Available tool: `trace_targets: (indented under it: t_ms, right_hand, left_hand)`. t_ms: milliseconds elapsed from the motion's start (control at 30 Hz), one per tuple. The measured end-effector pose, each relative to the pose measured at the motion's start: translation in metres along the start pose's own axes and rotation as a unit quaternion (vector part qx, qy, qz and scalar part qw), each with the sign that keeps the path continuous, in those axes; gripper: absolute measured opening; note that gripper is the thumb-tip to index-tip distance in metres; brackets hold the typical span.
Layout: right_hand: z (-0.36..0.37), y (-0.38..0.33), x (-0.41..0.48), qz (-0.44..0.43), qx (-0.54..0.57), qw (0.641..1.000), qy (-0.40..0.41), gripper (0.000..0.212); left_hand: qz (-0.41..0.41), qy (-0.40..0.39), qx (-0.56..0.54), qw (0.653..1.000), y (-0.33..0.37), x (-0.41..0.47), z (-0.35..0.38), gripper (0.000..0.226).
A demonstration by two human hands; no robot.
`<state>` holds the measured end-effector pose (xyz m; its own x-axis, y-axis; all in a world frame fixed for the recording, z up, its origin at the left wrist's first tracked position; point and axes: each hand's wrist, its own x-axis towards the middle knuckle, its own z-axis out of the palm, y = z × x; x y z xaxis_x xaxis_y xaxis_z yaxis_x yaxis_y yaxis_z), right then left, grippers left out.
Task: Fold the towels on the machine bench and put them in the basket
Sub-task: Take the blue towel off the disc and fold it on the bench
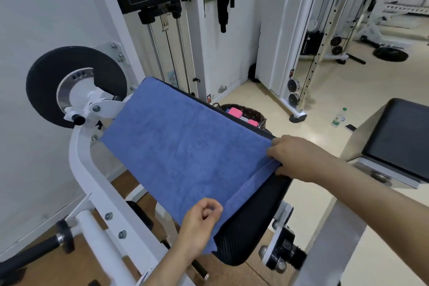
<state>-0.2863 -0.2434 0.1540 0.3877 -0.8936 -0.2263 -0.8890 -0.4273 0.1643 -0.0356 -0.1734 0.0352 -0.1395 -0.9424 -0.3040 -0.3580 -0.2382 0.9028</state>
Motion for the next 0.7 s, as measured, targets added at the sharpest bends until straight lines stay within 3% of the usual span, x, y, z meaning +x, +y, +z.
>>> trace_targets:
  t_ms: [100,233,300,400,467,533,567,700]
  right_hand:
    - [-0.024,0.003,0.017,0.051,0.056,0.997,-0.015,0.018]
    - [-0.066,0.009,0.053,0.092,0.313,0.945,0.006,0.013]
    - [-0.080,0.002,0.077,0.108,0.456,0.883,0.008,0.013]
    - [-0.087,-0.010,0.120,0.138,0.639,0.757,0.012,0.012]
    - [-0.088,-0.015,0.150,0.158,0.673,0.722,0.028,0.005]
    - [-0.089,-0.023,0.178,0.170,0.669,0.722,0.037,0.018]
    - [-0.091,-0.028,0.191,0.175,0.659,0.731,0.042,0.020]
    - [-0.103,-0.057,0.244,0.186,0.566,0.795,0.113,0.032]
  left_hand:
    - [-0.033,-0.054,-0.130,0.989,-0.001,0.007,-0.033,0.005]
    - [-0.057,-0.175,-0.171,0.968,-0.010,0.028,-0.094,0.035]
    - [-0.055,-0.160,-0.172,0.970,-0.016,0.042,-0.123,0.046]
    - [-0.058,-0.068,-0.184,0.979,-0.021,0.063,-0.165,0.069]
    - [-0.044,-0.012,-0.194,0.980,-0.024,0.075,-0.193,0.058]
    - [-0.042,0.014,-0.232,0.972,-0.028,0.087,-0.220,0.020]
    - [-0.043,0.028,-0.231,0.972,-0.032,0.093,-0.234,0.013]
    - [-0.040,0.119,-0.246,0.961,-0.046,0.115,-0.276,0.013]
